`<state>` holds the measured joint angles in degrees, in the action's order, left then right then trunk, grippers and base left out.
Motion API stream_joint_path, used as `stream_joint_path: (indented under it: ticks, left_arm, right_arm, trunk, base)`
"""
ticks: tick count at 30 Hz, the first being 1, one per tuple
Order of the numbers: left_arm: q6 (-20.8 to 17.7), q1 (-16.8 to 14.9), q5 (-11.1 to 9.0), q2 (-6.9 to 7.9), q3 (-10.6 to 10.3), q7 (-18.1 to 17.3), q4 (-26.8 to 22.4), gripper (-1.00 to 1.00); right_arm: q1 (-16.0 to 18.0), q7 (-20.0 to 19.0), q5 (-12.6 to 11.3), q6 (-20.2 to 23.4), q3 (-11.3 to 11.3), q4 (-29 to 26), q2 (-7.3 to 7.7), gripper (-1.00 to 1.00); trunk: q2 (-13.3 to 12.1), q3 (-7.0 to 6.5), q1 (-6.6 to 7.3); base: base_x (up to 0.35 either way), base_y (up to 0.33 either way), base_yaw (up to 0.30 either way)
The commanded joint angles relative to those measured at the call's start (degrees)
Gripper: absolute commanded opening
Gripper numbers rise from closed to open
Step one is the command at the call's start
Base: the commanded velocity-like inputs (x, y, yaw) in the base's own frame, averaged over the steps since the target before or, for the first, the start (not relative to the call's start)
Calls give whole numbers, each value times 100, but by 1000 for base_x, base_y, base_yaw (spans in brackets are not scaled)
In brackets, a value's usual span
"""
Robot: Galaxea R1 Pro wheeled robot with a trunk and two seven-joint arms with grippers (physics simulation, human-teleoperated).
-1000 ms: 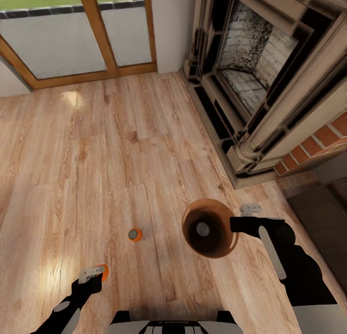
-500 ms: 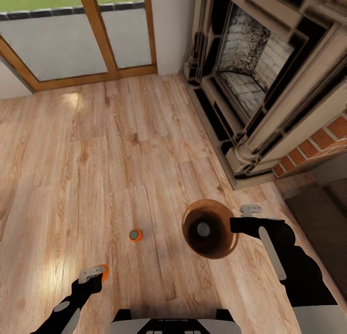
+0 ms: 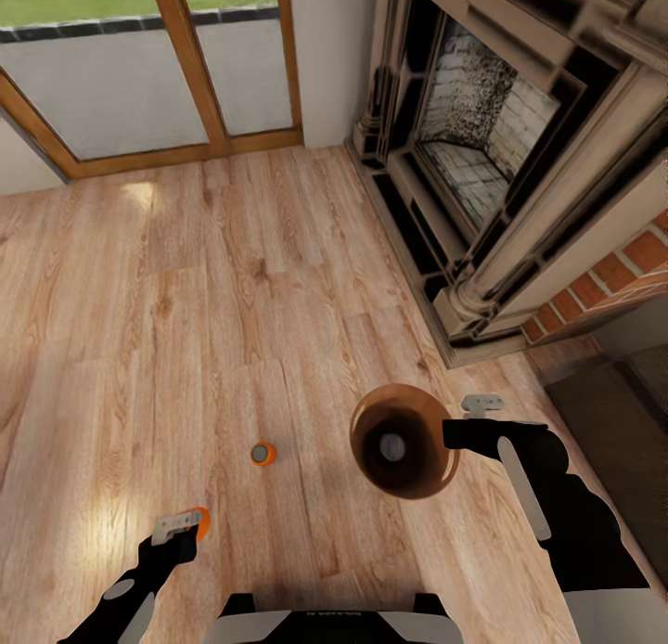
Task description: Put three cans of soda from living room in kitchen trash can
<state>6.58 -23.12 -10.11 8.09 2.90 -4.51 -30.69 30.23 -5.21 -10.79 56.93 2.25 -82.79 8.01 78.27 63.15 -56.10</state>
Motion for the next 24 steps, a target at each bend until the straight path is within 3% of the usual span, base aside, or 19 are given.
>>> stream_joint_path:
  ticks: [1,5,8,9,13,14,17,19,20,22,24]
  left_arm:
    - [0,0,2,0,0,-3,-1,-100]
    - [7,0,1,0,0,-20,-101,-100]
    - [-5,0,-6,8,25,-398,-470,-100]
    - [-45,0,-6,79,50,-1260,-772,-100]
    - [-371,0,-32,266,59,-2001,-954,-100]
    - [-623,0,-36,348,66,-2369,-1040,-100]
    - [-1041,0,-40,484,152,-2977,-1181,-100]
    - [-1387,0,-39,588,377,-3557,-1313,-100]
    - [-1561,0,-36,637,586,-3941,-1382,-100]
    - [-1725,0,-27,712,867,-4457,-1445,-100]
    - [-1833,0,-22,812,1023,-4876,-1477,-100]
  right_arm:
    - [1,-32,-142,3,1,0,-1,-100]
    - [1,-32,-142,3,3,0,-2,-100]
    - [1,-32,-141,3,3,2,-3,-100]
    - [1,-32,-141,3,3,125,-5,-100]
    - [1,-32,-142,1,3,177,-5,-100]
    - [1,-32,-142,-2,3,186,-3,-100]
    - [1,-32,-141,-4,3,194,-4,-100]
    - [1,-32,-138,-5,3,200,-5,-100]
    - [1,-32,-137,-5,3,207,-5,-100]
    - [1,-31,-135,-9,7,266,-4,-100]
    - [1,-30,-130,-24,16,391,-7,-100]
  trunk:
    - [0,0,0]
    - [0,0,0]
    - [0,0,0]
    - [0,0,0]
    - [0,0,0]
    - [0,0,0]
    - [0,0,0]
    - [0,0,0]
    - [0,0,0]
    - [0,0,0]
    - [0,0,0]
  base:
    - [0,0,0]
    - [0,0,0]
    - [0,0,0]
    - [0,0,0]
    - [0,0,0]
    - [0,0,0]
    - [0,0,0]
    - [0,0,0]
    - [0,0,0]
    - [0,0,0]
    - [0,0,0]
